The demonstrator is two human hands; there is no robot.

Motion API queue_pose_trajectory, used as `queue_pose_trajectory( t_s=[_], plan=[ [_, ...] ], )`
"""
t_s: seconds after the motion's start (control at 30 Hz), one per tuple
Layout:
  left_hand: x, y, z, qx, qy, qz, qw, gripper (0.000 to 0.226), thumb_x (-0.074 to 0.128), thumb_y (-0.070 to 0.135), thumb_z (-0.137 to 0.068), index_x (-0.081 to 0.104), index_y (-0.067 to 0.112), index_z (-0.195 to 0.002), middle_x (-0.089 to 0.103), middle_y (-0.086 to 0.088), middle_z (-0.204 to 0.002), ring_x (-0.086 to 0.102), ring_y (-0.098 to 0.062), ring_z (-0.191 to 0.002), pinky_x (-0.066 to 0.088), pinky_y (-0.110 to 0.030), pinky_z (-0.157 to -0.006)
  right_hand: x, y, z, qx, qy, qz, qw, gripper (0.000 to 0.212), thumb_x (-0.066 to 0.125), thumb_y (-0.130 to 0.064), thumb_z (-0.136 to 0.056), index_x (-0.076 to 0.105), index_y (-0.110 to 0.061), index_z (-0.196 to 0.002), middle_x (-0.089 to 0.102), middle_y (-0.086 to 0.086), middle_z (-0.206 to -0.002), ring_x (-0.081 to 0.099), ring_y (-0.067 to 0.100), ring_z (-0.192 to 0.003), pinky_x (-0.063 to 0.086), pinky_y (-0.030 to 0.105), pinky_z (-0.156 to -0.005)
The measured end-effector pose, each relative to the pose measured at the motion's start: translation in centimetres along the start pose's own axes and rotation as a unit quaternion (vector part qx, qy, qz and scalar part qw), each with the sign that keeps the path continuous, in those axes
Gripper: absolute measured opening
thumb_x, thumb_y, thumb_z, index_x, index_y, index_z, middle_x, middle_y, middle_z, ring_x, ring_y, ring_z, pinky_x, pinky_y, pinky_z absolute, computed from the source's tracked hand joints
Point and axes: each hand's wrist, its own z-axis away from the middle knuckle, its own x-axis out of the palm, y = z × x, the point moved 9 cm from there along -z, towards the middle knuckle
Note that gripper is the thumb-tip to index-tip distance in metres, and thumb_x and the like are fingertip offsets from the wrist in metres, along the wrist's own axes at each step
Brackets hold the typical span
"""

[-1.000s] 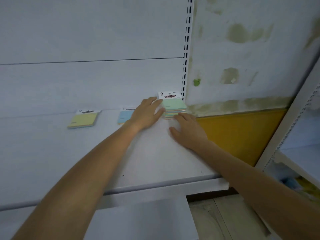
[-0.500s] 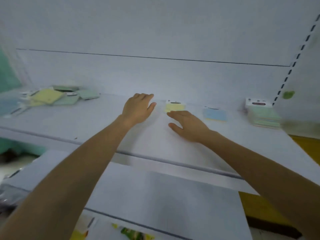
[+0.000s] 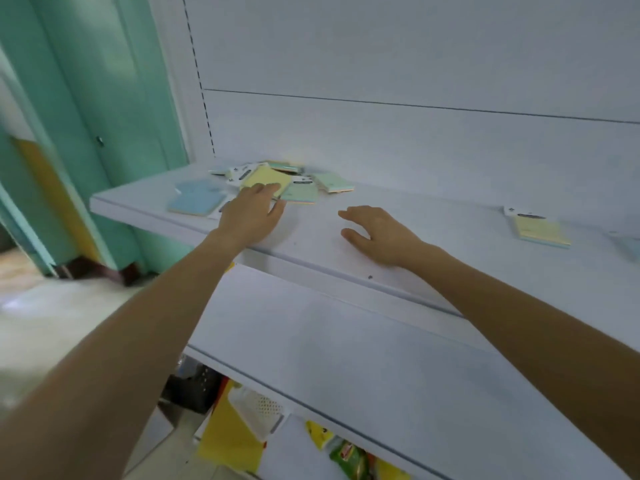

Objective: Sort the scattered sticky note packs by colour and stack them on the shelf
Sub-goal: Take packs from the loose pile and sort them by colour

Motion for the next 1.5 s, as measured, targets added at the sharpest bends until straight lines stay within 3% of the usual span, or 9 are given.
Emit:
queue_pose_trajectory(
  t_s=[0.27,0.5,0.67,0.8,1.0,1.1,1.23,1.37,1.5],
  plan=[
    [0.6,-9.5,-7.5,0.015,0.001,-0.001,1.000,0.046,0.039,0.027,-0.096,0.036,0.017,-0.140,0.045,-0.015,-0.139,0.041,-0.033,-0.128,0.037,-0.044,-0.105,0.6,0.7,-12.4,0.012,0.085,-0.039,0.996,0.037,0.043,-0.023,-0.095,0.050,-0.012,-0.130,0.050,0.011,-0.137,0.042,0.026,-0.129,0.026,0.028,-0.108],
    [2.1,-12.4,-14.3,0.079,-0.027,0.044,0.996,0.042,0.045,0.030,-0.093,0.043,0.022,-0.134,0.050,-0.006,-0.134,0.043,-0.026,-0.127,0.038,-0.043,-0.104,1.1,7.0,-20.8,0.156,0.091,-0.069,0.981,0.042,0.047,-0.026,-0.092,0.046,-0.015,-0.133,0.046,0.016,-0.139,0.039,0.030,-0.131,0.029,0.035,-0.108],
    [4.6,-10.8,-17.5,0.146,-0.127,0.005,0.981,0.054,0.055,0.051,-0.084,0.044,0.028,-0.133,0.050,0.002,-0.132,0.039,-0.022,-0.126,0.036,-0.035,-0.093,3.4,9.1,-22.5,0.248,0.002,-0.098,0.964,0.059,0.052,-0.037,-0.089,0.033,-0.017,-0.141,0.034,0.010,-0.149,0.033,0.028,-0.136,0.028,0.035,-0.110],
    [6.0,-9.9,-19.3,0.202,-0.199,0.034,0.958,0.051,0.056,0.048,-0.085,0.046,0.029,-0.131,0.057,-0.001,-0.113,0.041,-0.025,-0.119,0.039,-0.034,-0.089,3.5,9.2,-22.2,0.277,0.016,-0.102,0.955,0.057,0.054,-0.037,-0.089,0.039,-0.013,-0.138,0.037,0.007,-0.148,0.035,0.024,-0.136,0.028,0.030,-0.108],
    [6.0,-8.5,-20.8,0.270,-0.210,0.027,0.939,0.059,0.057,0.047,-0.084,0.037,0.034,-0.138,0.045,0.006,-0.141,0.029,-0.017,-0.131,0.031,-0.031,-0.099,2.3,8.8,-19.6,0.327,0.096,-0.138,0.930,0.053,0.063,-0.036,-0.083,0.048,-0.017,-0.130,0.050,0.011,-0.132,0.047,0.025,-0.120,0.037,0.028,-0.092],
    [4.7,-9.8,-22.3,0.247,-0.156,0.027,0.956,0.067,0.064,0.055,-0.074,0.043,0.031,-0.133,0.051,0.001,-0.128,0.041,-0.018,-0.120,0.034,-0.032,-0.088,1.7,8.9,-18.2,0.340,0.170,-0.170,0.909,0.042,0.066,-0.028,-0.082,0.056,-0.017,-0.121,0.051,0.006,-0.110,0.047,0.019,-0.095,0.033,0.022,-0.078],
    [3.9,-12.9,-23.6,0.167,-0.112,0.038,0.979,0.073,0.065,0.063,-0.067,0.047,0.027,-0.128,0.059,-0.005,-0.103,0.054,-0.024,-0.095,0.039,-0.032,-0.076,1.6,9.7,-16.8,0.352,0.254,-0.233,0.870,0.032,0.058,-0.015,-0.085,0.058,-0.014,-0.117,0.044,-0.009,-0.081,0.046,0.020,-0.087,0.038,0.023,-0.072],
    [4.9,-14.1,-23.4,0.130,-0.140,0.079,0.978,0.067,0.060,0.063,-0.073,0.045,0.028,-0.128,0.067,-0.009,-0.105,0.060,-0.025,-0.088,0.046,-0.033,-0.073,2.1,10.1,-16.7,0.360,0.279,-0.276,0.846,0.035,0.046,-0.006,-0.087,0.059,-0.011,-0.118,0.048,0.005,-0.101,0.047,0.020,-0.088,0.041,0.024,-0.065],
    [4.8,-13.0,-22.0,0.136,-0.156,0.162,0.965,0.064,0.066,0.053,-0.074,0.044,0.030,-0.130,0.064,-0.001,-0.096,0.059,-0.020,-0.093,0.048,-0.035,-0.088,2.3,10.0,-17.1,0.343,0.274,-0.304,0.845,0.041,0.043,0.001,-0.085,0.054,-0.013,-0.123,0.051,0.011,-0.119,0.047,0.019,-0.093,0.041,0.021,-0.066]
  ],
)
